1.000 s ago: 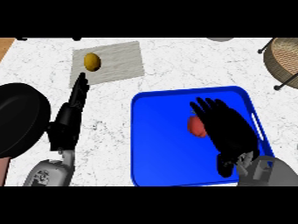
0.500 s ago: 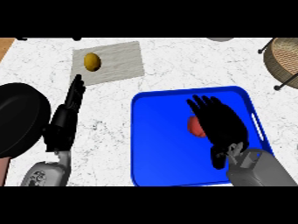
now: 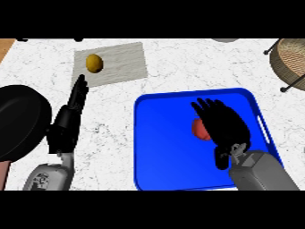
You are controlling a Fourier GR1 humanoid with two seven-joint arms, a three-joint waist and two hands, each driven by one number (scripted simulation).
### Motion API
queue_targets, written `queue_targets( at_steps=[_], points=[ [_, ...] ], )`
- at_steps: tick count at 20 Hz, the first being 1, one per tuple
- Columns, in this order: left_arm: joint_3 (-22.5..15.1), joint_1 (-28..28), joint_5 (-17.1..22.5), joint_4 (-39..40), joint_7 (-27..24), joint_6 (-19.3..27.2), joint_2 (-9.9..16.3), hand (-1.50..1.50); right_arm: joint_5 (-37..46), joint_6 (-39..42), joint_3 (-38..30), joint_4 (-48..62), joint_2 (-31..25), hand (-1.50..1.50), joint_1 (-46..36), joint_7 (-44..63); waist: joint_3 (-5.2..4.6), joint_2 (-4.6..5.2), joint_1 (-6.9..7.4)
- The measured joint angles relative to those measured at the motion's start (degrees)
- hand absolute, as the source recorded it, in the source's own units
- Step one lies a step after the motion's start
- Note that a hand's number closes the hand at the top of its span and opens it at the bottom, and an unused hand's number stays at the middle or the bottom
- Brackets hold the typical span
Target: Pick the bell pepper from the tray and place it in the tiered basket
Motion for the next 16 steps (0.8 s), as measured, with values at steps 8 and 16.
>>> queue_targets(
  at_steps=[8, 16],
  points=[
    [0.81, 1.35, -0.37, -1.40, 0.22, -1.47, -0.27, 0.00, 3.33, -3.35, -1.83, 4.07, 2.64, -1.50, 0.90, -4.04, -0.01, 0.00, 0.05],
    [0.45, 0.79, -1.62, -1.85, 1.17, -0.78, -1.92, 0.00, 7.15, -12.56, -3.24, 9.98, 4.42, 1.50, 0.68, -8.41, 0.00, 0.00, 0.09]
  ],
)
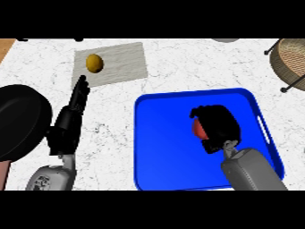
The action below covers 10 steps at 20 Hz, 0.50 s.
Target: Pick the bell pepper from the tray and place it in the tiered basket
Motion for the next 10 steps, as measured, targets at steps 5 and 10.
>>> queue_targets(
  at_steps=[5, 10],
  points=[
    [0.85, -0.07, 0.51, 0.15, 0.12, -0.84, 0.42, 0.00, 5.07, -6.58, 2.06, 2.05, -1.29, 1.50, -0.58, -3.38, -0.06, -0.12, 0.05],
    [1.03, -0.53, 0.25, 0.00, -0.04, -0.89, 0.65, 0.00, 4.34, -7.15, -9.89, 9.05, -0.75, 1.50, -3.87, 6.58, -0.15, 0.58, -0.14]
  ],
)
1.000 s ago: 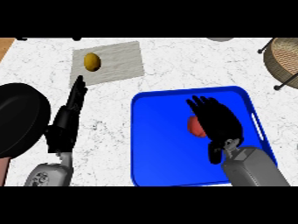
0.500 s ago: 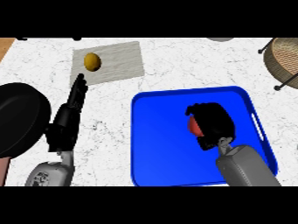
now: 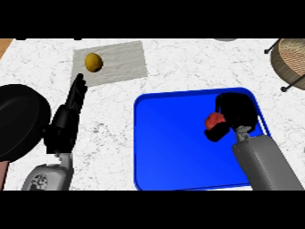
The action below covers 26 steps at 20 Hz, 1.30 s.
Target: Pick the bell pepper from the tray and place it in the tiered basket
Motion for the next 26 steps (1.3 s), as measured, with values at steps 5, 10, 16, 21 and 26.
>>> queue_targets(
  at_steps=[5, 10, 16, 21, 26],
  points=[
    [0.33, 0.06, -0.02, -0.39, -0.31, 0.31, 0.06, 0.00, -2.04, 1.03, -14.83, 4.68, -0.44, 1.50, -2.07, 16.47, -0.04, 1.35, -1.11],
    [-0.57, -0.45, -0.11, -0.85, -0.53, -0.08, -0.26, 0.00, -0.56, -0.48, -26.79, 9.87, -2.28, 1.50, -8.07, 32.63, -0.04, 2.00, 1.36],
    [-2.48, -1.63, -0.41, -0.79, -0.63, -1.20, -0.78, 0.00, 5.73, -3.28, -35.55, 15.78, -6.66, 1.50, -17.53, 42.04, -0.17, 2.35, 5.30],
    [-3.85, -2.86, -0.74, -0.29, -0.31, -1.77, -1.41, 0.00, 13.65, -4.03, -39.27, 20.14, -11.89, 1.50, -25.95, 45.34, -0.31, 2.39, 7.44],
    [-4.94, -3.64, -0.97, 0.40, 0.07, -2.16, -2.06, 0.00, 21.71, -3.84, -42.29, 24.09, -16.05, 1.50, -34.43, 46.25, -0.36, 2.35, 8.73]
  ],
)
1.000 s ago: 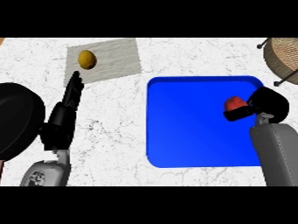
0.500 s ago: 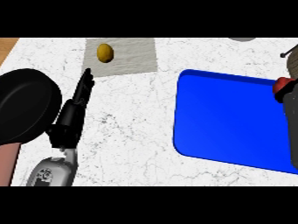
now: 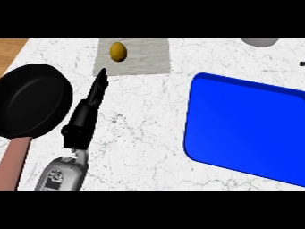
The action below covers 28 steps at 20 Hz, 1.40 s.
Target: Pick the bell pepper from the tray and place it in the tiered basket
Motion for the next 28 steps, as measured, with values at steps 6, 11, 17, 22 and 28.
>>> queue_targets(
  at_steps=[6, 11, 17, 22, 28],
  points=[
    [-0.48, -0.49, -0.33, 0.46, -0.08, -0.02, -0.30, 0.00, 8.72, 0.55, -3.67, 4.35, -3.56, 1.50, -8.55, 0.07, 0.08, -0.04, 0.57],
    [-0.69, -1.25, -0.68, 0.99, 0.34, 0.29, -0.60, 0.00, 13.92, -1.60, -6.82, 5.57, -4.87, 1.50, -14.63, 0.57, 0.25, 0.17, 0.68],
    [0.01, -1.91, -0.58, 1.77, 0.12, 0.77, -0.75, 0.00, 19.14, -3.61, -10.46, 9.14, -5.98, 1.50, -17.94, 0.71, 0.38, 0.24, -0.23],
    [0.19, -1.39, -0.42, 1.86, -0.33, 1.22, -0.68, 0.00, 23.15, -4.27, -13.10, 12.42, -8.03, 1.50, -19.16, 0.68, 0.43, 0.11, -0.91],
    [0.72, -0.62, 0.00, 1.80, -0.76, 1.14, -0.28, 0.00, 26.67, -5.08, -16.29, 16.35, -9.44, 1.50, -19.10, 0.69, 0.50, -0.17, -1.84]
  ],
)
